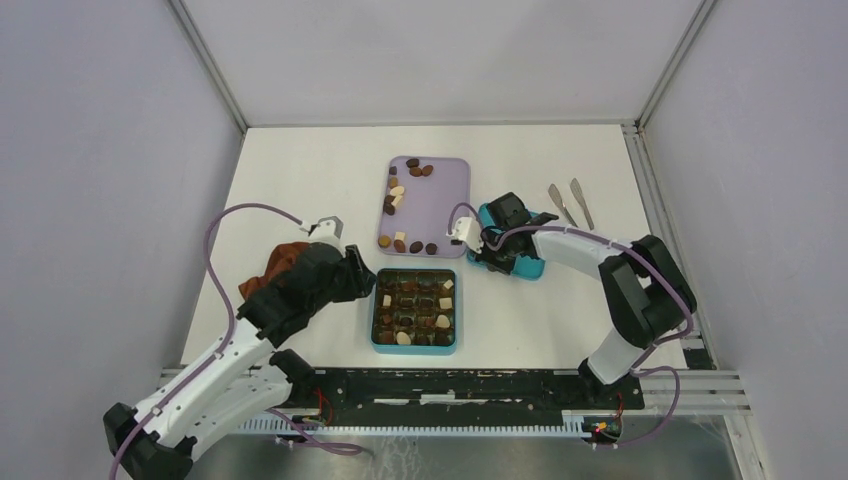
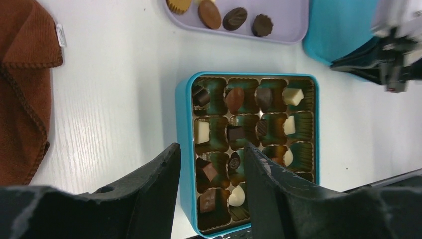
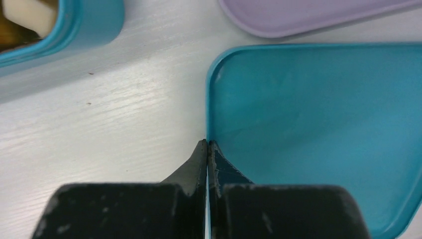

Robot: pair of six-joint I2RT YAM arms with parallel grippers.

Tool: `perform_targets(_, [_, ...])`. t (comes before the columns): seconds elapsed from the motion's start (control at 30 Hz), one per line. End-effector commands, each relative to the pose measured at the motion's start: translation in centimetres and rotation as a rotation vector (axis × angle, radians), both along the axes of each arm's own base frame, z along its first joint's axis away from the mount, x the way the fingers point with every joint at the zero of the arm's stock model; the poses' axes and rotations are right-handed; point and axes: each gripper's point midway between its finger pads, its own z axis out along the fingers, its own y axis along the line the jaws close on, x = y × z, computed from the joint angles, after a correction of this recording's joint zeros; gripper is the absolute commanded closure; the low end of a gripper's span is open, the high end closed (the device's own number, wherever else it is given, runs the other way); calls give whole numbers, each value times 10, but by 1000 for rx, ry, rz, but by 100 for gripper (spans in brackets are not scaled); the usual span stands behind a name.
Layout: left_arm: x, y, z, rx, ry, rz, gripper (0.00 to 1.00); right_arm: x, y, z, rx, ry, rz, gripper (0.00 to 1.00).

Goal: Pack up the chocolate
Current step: Pick up the box lid from the center of the board, then move the packing box to the center of the board.

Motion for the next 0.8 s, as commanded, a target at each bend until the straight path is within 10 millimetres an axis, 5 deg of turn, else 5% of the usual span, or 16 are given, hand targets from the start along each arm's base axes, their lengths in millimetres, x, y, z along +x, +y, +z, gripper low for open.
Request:
perform_targets(0.0, [1,1,-20,38,91,46,44,9,11,56,219,19,-36,100])
perform_targets(0.07, [2,2,-31,77,136,52,47,11,9,86,356,24,-47,100])
perform_targets(0.2, [1,10,-51,169,220,91,72,0,17,152,604,-3,-1,100])
perform_targets(0.4, [-8,22,-59,206,283,146,76,-19,31,228,850,-21,59,100])
perform_targets(0.63, [-33,-2,-99,168,478,60,85,-45,53,335,1180,91,134,100])
perform_targets(0.77, [-37,-20,-102,103,488,5,85,-71,52,387,1361,139,156,100])
